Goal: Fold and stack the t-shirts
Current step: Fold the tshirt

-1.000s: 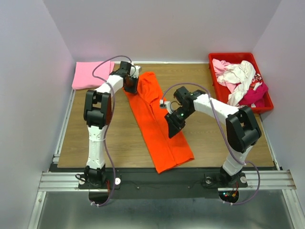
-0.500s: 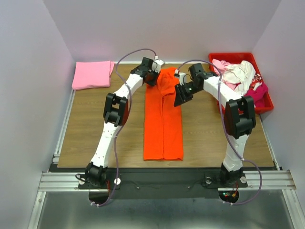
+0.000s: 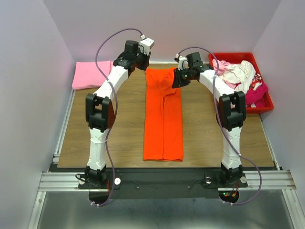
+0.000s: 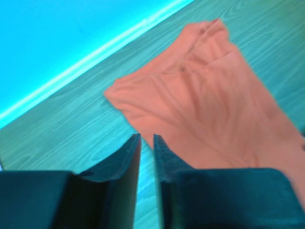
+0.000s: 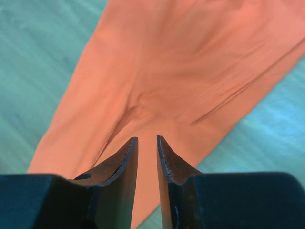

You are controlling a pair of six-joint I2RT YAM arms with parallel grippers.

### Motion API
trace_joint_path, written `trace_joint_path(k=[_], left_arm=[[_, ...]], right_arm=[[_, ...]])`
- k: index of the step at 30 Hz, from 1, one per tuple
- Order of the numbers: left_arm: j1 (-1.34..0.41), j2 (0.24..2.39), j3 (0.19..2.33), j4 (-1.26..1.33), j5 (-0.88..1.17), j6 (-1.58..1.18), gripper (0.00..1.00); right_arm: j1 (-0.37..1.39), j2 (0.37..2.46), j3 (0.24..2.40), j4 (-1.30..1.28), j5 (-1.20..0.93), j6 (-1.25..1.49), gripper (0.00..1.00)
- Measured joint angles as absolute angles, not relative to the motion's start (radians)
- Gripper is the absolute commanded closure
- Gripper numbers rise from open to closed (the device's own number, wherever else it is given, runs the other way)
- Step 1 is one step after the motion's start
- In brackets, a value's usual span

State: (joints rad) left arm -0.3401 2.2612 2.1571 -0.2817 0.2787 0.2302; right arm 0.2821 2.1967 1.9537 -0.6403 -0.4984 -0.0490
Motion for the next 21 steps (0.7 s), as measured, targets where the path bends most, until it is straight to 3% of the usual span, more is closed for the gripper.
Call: trace_joint_path(k=[1,4,14,21], left_arm=[[-0.339,2.231,2.133,-0.269,0.296,0.219,0.84],[-0.345,2.198,2.058,-0.240,0.374,0.168,0.88],[-0.360,2.301,1.850,-0.219,0.553,-0.038,0.91],[-0.350,2.358,1.845,-0.196,0.546,-0.123,0.93]], right_arm=[[0.280,2.205,1.962,-0.632,-0.489,-0.044,0.75],[0.275,2.233,1.971,-0.610,-0.469,-0.016,0.77],[0.273,2.323,1.968,-0.569,-0.424,0.043,0.78],[0.268,2.418,2.018,-0.540,-0.426,0.078,0.78]])
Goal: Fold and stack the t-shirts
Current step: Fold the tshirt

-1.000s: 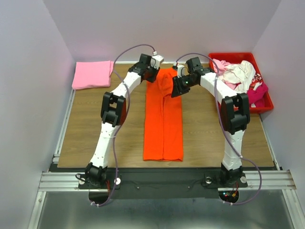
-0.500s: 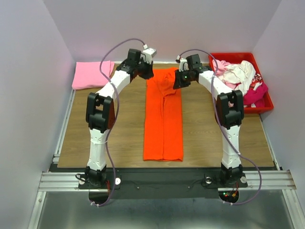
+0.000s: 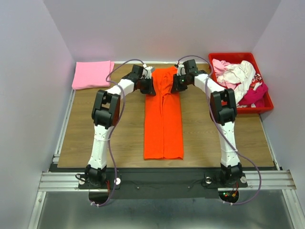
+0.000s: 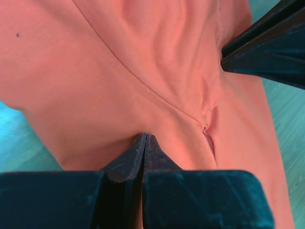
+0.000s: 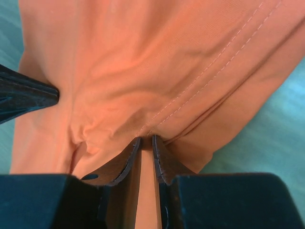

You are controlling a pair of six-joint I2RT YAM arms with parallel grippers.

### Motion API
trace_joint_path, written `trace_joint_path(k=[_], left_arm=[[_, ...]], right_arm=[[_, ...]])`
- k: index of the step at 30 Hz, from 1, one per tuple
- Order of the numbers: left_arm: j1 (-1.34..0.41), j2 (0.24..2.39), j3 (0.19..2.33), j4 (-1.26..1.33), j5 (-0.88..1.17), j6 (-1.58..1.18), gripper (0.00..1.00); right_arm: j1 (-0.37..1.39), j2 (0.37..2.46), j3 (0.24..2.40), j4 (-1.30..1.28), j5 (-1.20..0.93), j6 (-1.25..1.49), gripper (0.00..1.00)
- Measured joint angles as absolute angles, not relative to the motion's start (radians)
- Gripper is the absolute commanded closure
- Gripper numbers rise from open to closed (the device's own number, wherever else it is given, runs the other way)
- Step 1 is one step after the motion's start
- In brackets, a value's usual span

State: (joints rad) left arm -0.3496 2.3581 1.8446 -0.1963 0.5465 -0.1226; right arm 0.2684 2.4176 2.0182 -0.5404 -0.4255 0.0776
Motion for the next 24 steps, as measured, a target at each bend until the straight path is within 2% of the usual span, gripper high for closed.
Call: trace_joint_path(k=[3,7,9,10,12,13,14,15,18,19,20,21,22,23,24], left_arm=[[-0.338,2.387,1.887,-0.192,0.544,-0.142,0.93],[-0.317,2.484,2.049,-0.213,0.545,-0.146,0.93],[-0.305,2.537,2.137,-0.224,0.544,-0.144,0.87],[-0.300,2.551,2.163,-0.230,0.546,-0.142,0.87],[-0.286,2.590,2.235,-0.251,0.546,-0.126,0.74],[-0.281,2.597,2.247,-0.252,0.549,-0.126,0.65],[-0.272,2.605,2.261,-0.253,0.559,-0.115,0.60],[-0.266,2.605,2.261,-0.255,0.572,-0.108,0.50],[-0.259,2.594,2.262,-0.274,0.624,-0.076,0.42],[-0.257,2.588,2.259,-0.282,0.628,-0.070,0.36],[-0.256,2.572,2.250,-0.292,0.630,-0.056,0.25],[-0.256,2.550,2.236,-0.305,0.628,-0.039,0.24],[-0.257,2.522,2.220,-0.315,0.625,-0.024,0.22],[-0.258,2.461,2.179,-0.323,0.615,0.004,0.04],[-0.260,2.412,2.154,-0.332,0.609,0.014,0.04]], right_arm=[[0.268,2.462,2.085,-0.530,-0.423,0.088,0.79],[0.268,2.526,2.180,-0.503,-0.410,0.100,0.78],[0.268,2.563,2.238,-0.490,-0.396,0.103,0.77],[0.268,2.572,2.249,-0.485,-0.392,0.104,0.76],[0.268,2.597,2.295,-0.483,-0.381,0.104,0.66],[0.268,2.607,2.317,-0.482,-0.372,0.103,0.58],[0.268,2.612,2.329,-0.484,-0.364,0.102,0.46],[0.268,2.612,2.337,-0.487,-0.358,0.095,0.40],[0.271,2.606,2.348,-0.490,-0.346,0.075,0.33],[0.270,2.597,2.347,-0.498,-0.344,0.065,0.32],[0.269,2.580,2.337,-0.501,-0.344,0.056,0.29],[0.269,2.555,2.317,-0.507,-0.344,0.049,0.26],[0.269,2.524,2.297,-0.518,-0.345,0.037,0.20],[0.268,2.483,2.271,-0.524,-0.348,0.025,0.09],[0.268,2.435,2.239,-0.527,-0.351,0.010,0.01]])
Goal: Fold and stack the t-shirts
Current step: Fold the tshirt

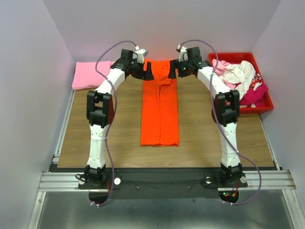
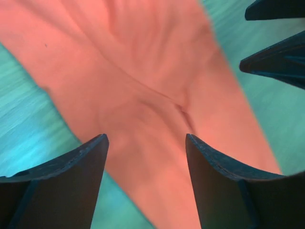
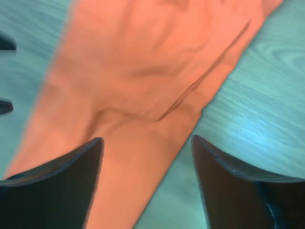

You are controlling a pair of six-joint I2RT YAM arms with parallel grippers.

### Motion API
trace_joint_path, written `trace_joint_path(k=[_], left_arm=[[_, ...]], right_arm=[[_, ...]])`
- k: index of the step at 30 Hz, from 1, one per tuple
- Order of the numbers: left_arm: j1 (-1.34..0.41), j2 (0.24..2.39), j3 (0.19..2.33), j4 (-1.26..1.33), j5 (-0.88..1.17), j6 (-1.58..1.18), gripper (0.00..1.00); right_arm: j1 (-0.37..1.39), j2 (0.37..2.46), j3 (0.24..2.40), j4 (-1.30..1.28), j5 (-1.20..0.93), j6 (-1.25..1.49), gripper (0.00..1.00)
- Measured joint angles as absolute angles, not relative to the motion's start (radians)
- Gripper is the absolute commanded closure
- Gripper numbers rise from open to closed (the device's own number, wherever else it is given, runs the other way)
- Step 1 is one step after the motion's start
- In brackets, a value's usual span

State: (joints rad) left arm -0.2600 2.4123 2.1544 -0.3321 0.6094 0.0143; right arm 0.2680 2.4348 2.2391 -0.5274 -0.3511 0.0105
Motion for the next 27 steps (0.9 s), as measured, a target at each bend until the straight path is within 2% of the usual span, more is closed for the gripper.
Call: trace_joint_path(k=[4,10,13,16,19,20,21,25,27], left_arm=[[-0.262,2.084,1.968,-0.309,0.544,0.108,0.03],[-0.255,1.525,1.589,-0.086,0.437,0.237,0.01],[-0.250,1.343,1.452,-0.055,0.413,0.347,0.02],[-0.248,1.254,1.356,-0.095,0.438,0.463,0.04],[-0.279,1.153,1.182,-0.188,0.448,0.616,0.14],[-0.299,1.120,1.116,-0.247,0.451,0.666,0.22],[-0.318,1.095,1.061,-0.281,0.453,0.707,0.26],[-0.415,0.973,0.803,-0.402,0.451,0.824,0.29],[-0.459,0.915,0.694,-0.427,0.451,0.854,0.31]], right_arm=[[0.266,2.124,2.065,-0.529,-0.391,-0.050,0.00],[0.267,1.667,1.826,-0.483,-0.439,-0.164,0.00],[0.268,1.500,1.668,-0.475,-0.467,-0.265,0.00],[0.293,1.405,1.539,-0.540,-0.467,-0.387,0.00],[0.384,1.364,1.420,-0.658,-0.400,-0.515,0.00],[0.418,1.354,1.372,-0.689,-0.382,-0.548,0.03],[0.463,1.343,1.318,-0.732,-0.373,-0.575,0.04],[0.547,1.253,1.090,-0.831,-0.371,-0.633,0.14],[0.555,1.204,1.008,-0.852,-0.371,-0.645,0.25]])
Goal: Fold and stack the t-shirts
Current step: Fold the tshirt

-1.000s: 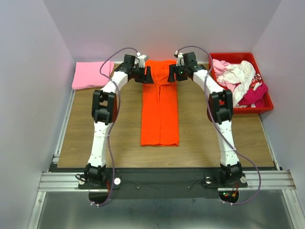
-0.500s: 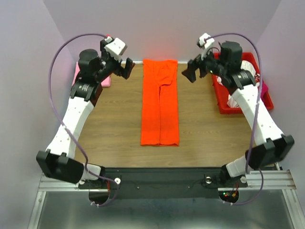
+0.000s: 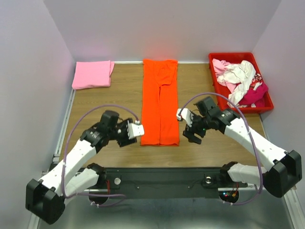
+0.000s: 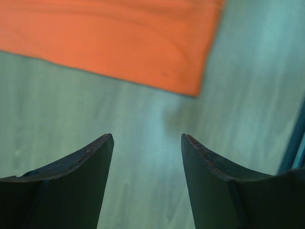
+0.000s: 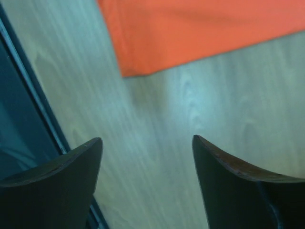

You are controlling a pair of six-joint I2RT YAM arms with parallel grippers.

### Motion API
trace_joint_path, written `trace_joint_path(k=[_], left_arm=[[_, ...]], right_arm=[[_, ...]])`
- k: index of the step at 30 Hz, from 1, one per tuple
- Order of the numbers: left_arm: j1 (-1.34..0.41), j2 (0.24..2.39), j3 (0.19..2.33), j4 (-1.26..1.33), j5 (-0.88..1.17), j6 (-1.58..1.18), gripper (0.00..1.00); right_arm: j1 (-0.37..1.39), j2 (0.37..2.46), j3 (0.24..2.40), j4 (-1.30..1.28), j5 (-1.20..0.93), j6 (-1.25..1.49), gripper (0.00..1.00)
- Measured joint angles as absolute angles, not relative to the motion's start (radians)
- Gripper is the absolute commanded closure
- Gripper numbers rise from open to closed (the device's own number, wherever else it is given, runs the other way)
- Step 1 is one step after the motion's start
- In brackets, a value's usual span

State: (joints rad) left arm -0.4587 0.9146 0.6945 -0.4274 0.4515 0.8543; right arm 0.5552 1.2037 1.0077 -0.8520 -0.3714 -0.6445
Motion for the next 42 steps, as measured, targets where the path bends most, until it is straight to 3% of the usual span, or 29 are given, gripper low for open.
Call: trace_joint_path(k=[4,7,17,31,42], left_arm=[[-0.568,0.779,0.527,-0.432,0.453,0.911,0.35],[-0.662,0.729,0.447,-0.361,0.440,0.923,0.35],[-0.857,0.927,0.371,-0.106,0.372,0.948,0.39],[-0.862,1.012,0.332,0.033,0.305,1.016,0.44],[-0.855,1.082,0.314,0.117,0.288,1.040,0.46]], right_arm=[[0.588,1.152,0.888,-0.830,-0.369,-0.669,0.40],[0.621,1.154,0.837,-0.773,-0.362,-0.685,0.46],[0.770,1.150,0.649,-0.526,-0.344,-0.767,0.47],[0.839,1.253,0.526,-0.215,-0.291,-0.889,0.48],[0.839,1.275,0.525,-0.139,-0.257,-0.870,0.46]])
